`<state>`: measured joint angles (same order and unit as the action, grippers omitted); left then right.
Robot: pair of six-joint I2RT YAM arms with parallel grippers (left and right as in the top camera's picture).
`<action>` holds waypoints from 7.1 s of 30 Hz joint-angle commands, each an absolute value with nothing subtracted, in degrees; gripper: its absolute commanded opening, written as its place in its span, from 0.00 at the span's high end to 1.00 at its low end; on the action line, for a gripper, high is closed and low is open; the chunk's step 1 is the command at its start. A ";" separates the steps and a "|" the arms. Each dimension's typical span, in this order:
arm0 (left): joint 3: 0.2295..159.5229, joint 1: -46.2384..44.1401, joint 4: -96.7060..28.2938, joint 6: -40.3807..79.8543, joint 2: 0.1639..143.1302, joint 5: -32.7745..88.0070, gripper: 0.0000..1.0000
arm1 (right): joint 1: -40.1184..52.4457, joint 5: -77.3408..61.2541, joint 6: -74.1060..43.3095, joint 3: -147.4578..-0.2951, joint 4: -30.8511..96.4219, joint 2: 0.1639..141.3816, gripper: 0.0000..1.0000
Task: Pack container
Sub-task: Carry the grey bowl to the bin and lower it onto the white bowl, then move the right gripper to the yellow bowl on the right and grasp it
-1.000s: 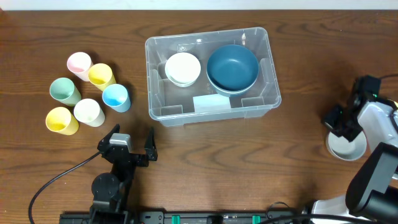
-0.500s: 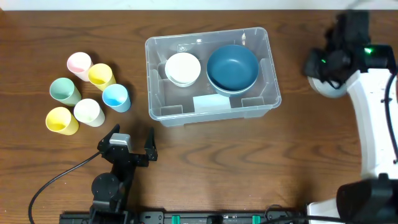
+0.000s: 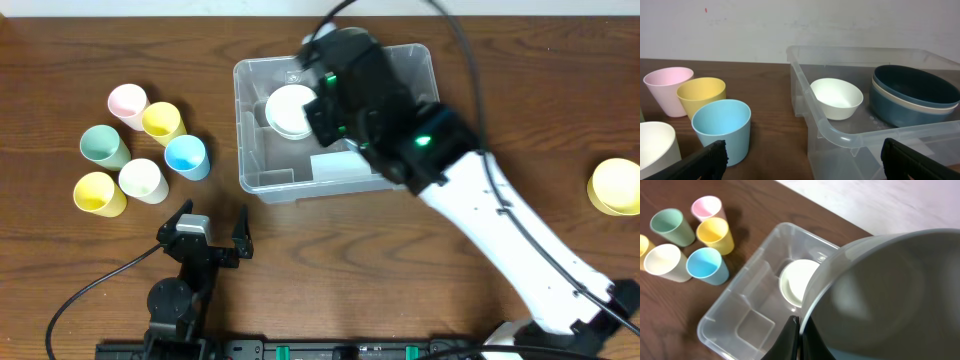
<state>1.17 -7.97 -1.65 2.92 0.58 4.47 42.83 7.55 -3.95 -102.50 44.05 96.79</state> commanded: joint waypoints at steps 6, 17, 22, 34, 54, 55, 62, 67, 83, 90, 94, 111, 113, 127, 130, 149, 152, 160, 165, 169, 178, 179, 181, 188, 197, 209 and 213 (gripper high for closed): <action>0.23 -7.73 -3.62 2.57 0.23 5.10 0.02 | 45.06 10.92 -1.58 -103.22 37.60 110.13 0.99; 0.23 -7.73 -3.62 2.57 0.23 5.10 0.02 | 45.01 6.33 -1.63 -103.22 27.77 120.07 0.99; 0.23 -7.73 -3.62 2.57 0.23 5.10 0.02 | 45.01 5.76 -1.69 -103.22 26.20 122.08 0.97; 0.23 -7.73 -3.62 2.57 0.23 5.10 0.02 | 44.42 6.04 -1.83 -103.22 26.35 122.96 0.48; 0.23 -7.73 -3.62 2.57 0.23 5.10 0.02 | 43.22 6.63 -3.20 -105.25 28.27 122.02 0.96; 0.23 -7.73 -3.64 2.57 0.23 5.10 0.02 | 43.11 6.63 -3.25 -105.25 28.01 122.15 0.98; 0.23 -7.73 -3.62 2.57 0.23 5.10 0.02 | 41.54 6.61 -4.71 -105.23 27.11 123.33 0.99; 0.23 -7.73 -3.62 2.57 0.23 5.10 0.02 | 41.30 5.87 -5.13 -105.23 26.70 124.49 0.99; 0.23 -7.73 -3.62 2.57 0.23 5.10 0.02 | 42.74 2.94 -6.20 -105.23 25.47 128.29 0.98; 0.23 -7.73 -3.62 2.57 0.23 5.10 0.02 | 42.70 3.20 -6.17 -105.36 24.69 128.46 0.98; 0.23 -7.73 -3.62 2.57 0.23 5.10 0.02 | 42.65 3.18 -6.15 -106.91 24.53 128.25 0.97; 0.23 -7.73 -3.64 2.57 0.23 5.10 0.02 | 42.81 3.16 -6.20 -107.98 23.14 129.91 0.98; 0.23 -7.73 -3.62 2.57 0.23 5.10 0.02 | 42.83 3.03 -6.46 -107.98 22.92 130.89 0.98; 0.23 -7.73 -3.62 2.57 0.23 5.10 0.02 | 42.26 1.69 -7.18 -109.62 22.83 133.05 0.98; 0.23 -7.73 -3.62 2.57 0.23 5.10 0.02 | 41.98 1.72 -6.55 -111.44 24.60 132.35 0.99; 0.23 -7.73 -3.62 2.57 0.23 5.10 0.02 | 26.92 9.85 -15.86 -126.21 64.53 115.63 0.23; 0.23 -7.73 -3.62 2.57 0.23 5.10 0.02 | 19.40 9.82 -21.85 -126.21 71.29 112.46 0.21; 0.23 -7.73 -3.62 2.57 0.23 5.10 0.02 | -3.53 8.67 -28.14 -125.51 86.67 110.76 0.21; 0.23 -7.73 -3.62 2.57 0.23 5.10 0.02 | -15.57 8.99 -30.00 -121.78 88.75 110.76 0.21; 0.23 -7.73 -3.62 2.59 0.23 5.10 0.02 | -23.49 8.97 -29.98 -115.92 87.37 110.76 0.21; 0.23 -7.73 -3.62 2.57 0.23 5.10 0.02 | -33.34 8.03 -27.70 -95.94 74.70 110.76 0.23; 0.23 -7.73 -3.62 2.57 0.23 5.10 0.02 | -33.89 7.86 -27.09 -94.08 72.99 110.76 0.23; 0.23 -7.73 -3.62 2.57 0.23 5.10 0.02 | -34.92 6.85 -25.08 -90.67 69.21 110.76 0.23; 0.23 -7.73 -3.62 2.57 0.23 5.10 0.02 | -35.81 -1.32 -11.75 -84.33 56.58 110.76 0.31; 0.23 -7.73 -3.62 2.57 0.23 5.10 0.02 | -35.53 -1.91 -3.07 -84.14 49.25 110.80 0.40; 0.23 -7.73 -3.62 2.57 0.23 5.10 0.02 | -35.48 -1.83 -2.94 -83.88 46.83 116.55 0.61; 0.23 -7.73 -3.62 2.57 0.23 5.10 0.02 | -35.51 -1.78 -2.92 -83.88 46.33 117.78 0.65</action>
<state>1.17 -7.97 -1.65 2.94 0.58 4.47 -35.62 -1.52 -3.42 -84.23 46.70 116.92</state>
